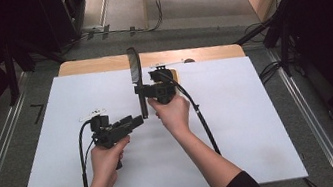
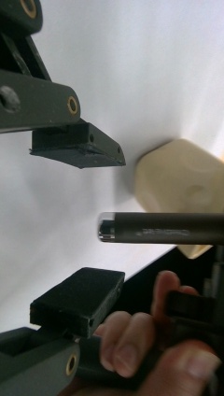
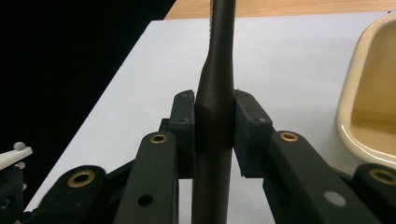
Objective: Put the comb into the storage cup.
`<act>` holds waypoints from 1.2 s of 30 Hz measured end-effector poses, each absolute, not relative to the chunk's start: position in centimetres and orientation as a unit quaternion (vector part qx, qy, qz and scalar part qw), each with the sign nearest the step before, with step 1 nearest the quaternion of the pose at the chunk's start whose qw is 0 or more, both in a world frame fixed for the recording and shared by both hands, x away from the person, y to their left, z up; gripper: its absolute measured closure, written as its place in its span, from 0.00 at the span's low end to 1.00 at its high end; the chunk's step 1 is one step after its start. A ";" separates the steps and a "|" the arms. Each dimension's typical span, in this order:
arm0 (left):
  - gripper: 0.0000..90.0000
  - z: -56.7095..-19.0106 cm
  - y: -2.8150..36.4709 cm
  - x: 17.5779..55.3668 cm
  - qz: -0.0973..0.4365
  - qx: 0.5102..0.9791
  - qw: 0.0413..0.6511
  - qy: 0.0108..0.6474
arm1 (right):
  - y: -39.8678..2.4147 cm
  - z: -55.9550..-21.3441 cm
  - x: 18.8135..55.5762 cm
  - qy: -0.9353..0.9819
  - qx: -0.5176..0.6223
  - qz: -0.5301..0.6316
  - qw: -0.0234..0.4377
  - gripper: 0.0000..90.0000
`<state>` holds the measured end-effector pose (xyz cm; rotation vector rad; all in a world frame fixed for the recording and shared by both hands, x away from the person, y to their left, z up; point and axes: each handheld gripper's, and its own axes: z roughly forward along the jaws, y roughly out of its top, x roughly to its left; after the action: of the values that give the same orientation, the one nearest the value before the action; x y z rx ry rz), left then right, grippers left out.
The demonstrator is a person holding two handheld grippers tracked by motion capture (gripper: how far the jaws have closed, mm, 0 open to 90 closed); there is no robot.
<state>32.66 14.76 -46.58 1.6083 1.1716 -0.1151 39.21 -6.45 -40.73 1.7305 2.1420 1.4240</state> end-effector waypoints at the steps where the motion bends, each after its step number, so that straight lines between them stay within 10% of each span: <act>1: 0.43 -46.5 14.7 32.7 -0.053 0.684 0.538 0.490 | -6.5 -40.7 39.2 0.691 0.557 0.460 0.022 0.78; 36: 0.37 -45.8 14.9 31.2 -0.019 0.852 0.396 0.342 | -7.3 -39.8 38.0 0.694 0.528 0.486 0.050 0.78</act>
<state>31.18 14.90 -45.81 2.1603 0.8668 -0.0481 37.98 -7.26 -39.78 1.6082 2.1142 1.4797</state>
